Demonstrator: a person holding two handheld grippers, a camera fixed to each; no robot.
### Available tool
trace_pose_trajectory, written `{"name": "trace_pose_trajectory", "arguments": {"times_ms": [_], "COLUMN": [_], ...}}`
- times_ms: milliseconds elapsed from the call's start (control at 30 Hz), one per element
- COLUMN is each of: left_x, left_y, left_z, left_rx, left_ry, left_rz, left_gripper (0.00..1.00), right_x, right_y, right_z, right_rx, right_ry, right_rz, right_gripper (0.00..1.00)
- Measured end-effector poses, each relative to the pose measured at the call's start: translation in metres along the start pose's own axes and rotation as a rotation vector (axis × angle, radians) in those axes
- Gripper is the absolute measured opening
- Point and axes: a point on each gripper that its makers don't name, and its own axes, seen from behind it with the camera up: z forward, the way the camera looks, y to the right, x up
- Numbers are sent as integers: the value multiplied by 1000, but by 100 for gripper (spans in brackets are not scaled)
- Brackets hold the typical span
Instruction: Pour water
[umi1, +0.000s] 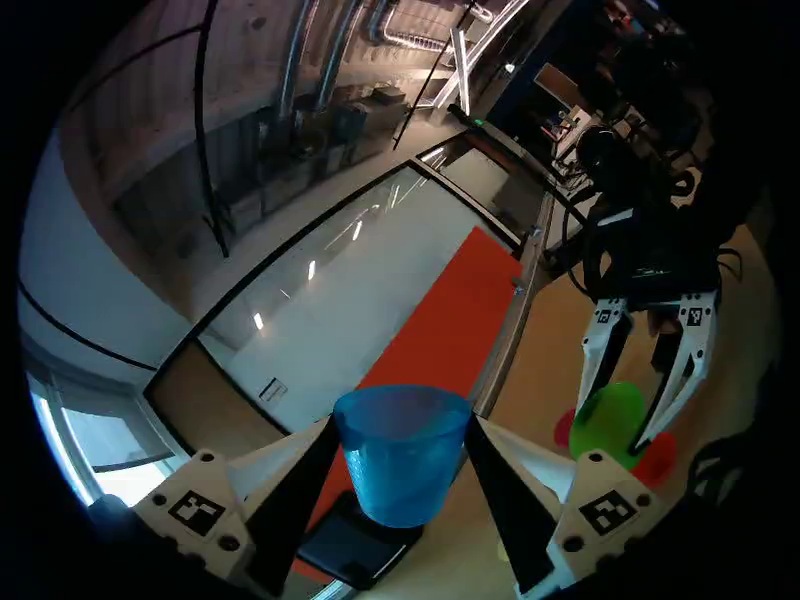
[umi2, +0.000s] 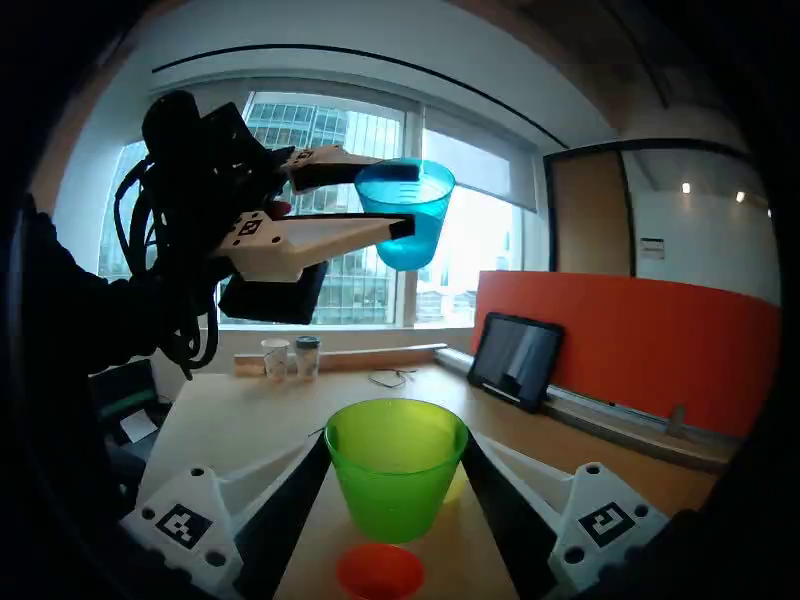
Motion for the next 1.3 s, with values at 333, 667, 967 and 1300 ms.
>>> {"name": "trace_pose_trajectory", "arguments": {"times_ms": [333,667,967,1300], "left_x": [6,11,13,19], "left_y": [-4,-3,-3,-3], "left_z": [4,4,6,8], "left_rx": [10,9,8,7], "left_ry": [9,12,10,18], "left_rz": [59,110,158,187], "left_gripper": [87,87,87,87], "right_x": [0,-1,-2,-2], "right_y": [1,-4,-5,-5], "right_z": [1,4,5,3], "right_rx": [0,11,14,14], "right_ry": [2,4,4,6], "right_rz": [4,8,10,10], "right_gripper": [92,92,92,92]}}
